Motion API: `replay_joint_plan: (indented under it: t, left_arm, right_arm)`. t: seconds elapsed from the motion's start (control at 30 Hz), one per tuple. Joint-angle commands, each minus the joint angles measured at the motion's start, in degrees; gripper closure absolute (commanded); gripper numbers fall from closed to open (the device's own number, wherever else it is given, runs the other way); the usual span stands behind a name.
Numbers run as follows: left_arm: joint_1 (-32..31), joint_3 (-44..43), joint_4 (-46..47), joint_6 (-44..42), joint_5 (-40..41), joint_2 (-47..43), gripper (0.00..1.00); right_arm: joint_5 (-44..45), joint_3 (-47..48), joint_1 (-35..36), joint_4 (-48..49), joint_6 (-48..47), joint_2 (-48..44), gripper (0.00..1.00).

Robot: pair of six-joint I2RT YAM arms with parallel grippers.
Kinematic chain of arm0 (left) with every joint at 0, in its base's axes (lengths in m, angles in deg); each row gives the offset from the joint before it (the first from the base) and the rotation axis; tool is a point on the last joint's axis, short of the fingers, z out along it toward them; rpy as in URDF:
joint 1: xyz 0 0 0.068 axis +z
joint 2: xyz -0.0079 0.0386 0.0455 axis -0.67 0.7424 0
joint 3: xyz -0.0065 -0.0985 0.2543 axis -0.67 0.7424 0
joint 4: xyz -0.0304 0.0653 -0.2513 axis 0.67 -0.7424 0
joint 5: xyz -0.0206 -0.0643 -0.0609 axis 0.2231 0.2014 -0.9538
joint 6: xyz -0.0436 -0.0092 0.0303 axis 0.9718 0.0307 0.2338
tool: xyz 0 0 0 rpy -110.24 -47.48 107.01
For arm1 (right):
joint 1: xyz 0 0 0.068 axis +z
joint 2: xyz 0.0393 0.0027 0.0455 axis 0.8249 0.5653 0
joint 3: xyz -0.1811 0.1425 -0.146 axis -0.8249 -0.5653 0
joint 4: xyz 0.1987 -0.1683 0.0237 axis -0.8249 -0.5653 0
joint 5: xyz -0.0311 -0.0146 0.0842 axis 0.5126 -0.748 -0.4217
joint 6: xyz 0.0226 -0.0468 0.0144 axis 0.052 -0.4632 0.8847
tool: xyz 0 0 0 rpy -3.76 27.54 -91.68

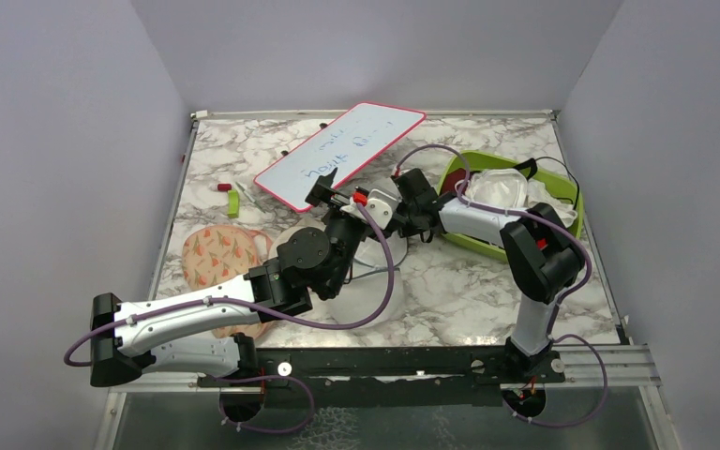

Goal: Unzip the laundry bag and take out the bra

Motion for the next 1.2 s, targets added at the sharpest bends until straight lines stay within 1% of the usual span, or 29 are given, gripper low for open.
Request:
replay_joint_plan:
  t: [0.0, 0.1, 0.23, 0.5, 0.7, 0.83, 1.03, 1.17]
  left_arm:
    - [0.1, -0.6, 0.6, 0.0, -0.8, -0.3, 0.02]
    - [0.2, -0.5, 0.6, -0.1, -0.7, -0.2, 0.02]
    - [0.2, -0.6, 0.6, 0.0, -0.8, -0.3, 0.02]
    - [0.2, -0.6, 0.6, 0.0, -0.8, -0.6, 0.02]
    - [0.2, -0.7, 0.5, 0.1, -0.9, -0.8, 0.02]
    - [0.1, -0.6, 0.5, 0.1, -0.9, -0.9, 0.02]
    - [0.1, -0.8, 0.2, 0.5, -1.1, -1.1, 0.02]
    - [0.1, -0.8, 0.2, 0.7, -1.1, -1.3, 0.02]
  right_arm:
    - [2.7, -2.3, -0.1, 0.1, -0.5, 1.7, 0.78]
    - [3.7, -2.5, -0.1, 0.3, -0.3, 0.9, 0.85]
    - [5.9, -2.4, -0.1, -0.1, -0.9, -1.6, 0.99]
    - [10.5, -3.0, -0.1, -0.3, -3.3, -12.7, 0.99]
    - [14.1, -2.9, -0.1, -1.3, -4.9, -18.8, 0.99]
    - [18.2, -2.6, -0.3, -2.4, -6.1, -22.3, 0.99]
    - [27.5, -1.3, -0.2, -4.2, -8.4, -26.5, 0.99]
    - [28.2, -0.4, -0.2, -5.1, -10.0, -28.7, 0.99]
